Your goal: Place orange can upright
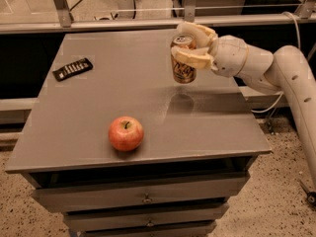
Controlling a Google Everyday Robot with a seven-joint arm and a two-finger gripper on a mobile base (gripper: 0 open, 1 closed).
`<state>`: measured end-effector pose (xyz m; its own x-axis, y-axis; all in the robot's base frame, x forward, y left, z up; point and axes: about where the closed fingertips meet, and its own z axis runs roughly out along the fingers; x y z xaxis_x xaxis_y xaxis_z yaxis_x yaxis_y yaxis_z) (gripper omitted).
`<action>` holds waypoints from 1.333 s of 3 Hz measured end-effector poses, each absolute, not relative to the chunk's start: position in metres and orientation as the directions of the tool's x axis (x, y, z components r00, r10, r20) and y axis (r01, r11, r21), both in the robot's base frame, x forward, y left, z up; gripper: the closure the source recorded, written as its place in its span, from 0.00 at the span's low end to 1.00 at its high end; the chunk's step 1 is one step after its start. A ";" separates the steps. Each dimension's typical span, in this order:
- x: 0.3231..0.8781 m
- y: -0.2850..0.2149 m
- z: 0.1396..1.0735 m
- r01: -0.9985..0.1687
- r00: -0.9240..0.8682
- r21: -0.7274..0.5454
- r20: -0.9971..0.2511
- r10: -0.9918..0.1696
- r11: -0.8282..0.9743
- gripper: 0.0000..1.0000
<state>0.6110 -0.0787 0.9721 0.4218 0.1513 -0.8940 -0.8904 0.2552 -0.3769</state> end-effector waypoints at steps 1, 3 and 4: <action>0.613 -0.084 0.962 -0.895 0.421 -0.363 -0.881 0.217 0.261 0.84; 0.608 -0.096 0.950 -0.899 0.420 -0.365 -0.875 0.241 0.242 0.38; 0.605 -0.096 0.941 -0.905 0.410 -0.356 -0.878 0.249 0.232 0.15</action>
Offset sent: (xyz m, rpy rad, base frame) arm -0.0039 -0.0289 -0.0323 0.0915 -0.0052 0.0431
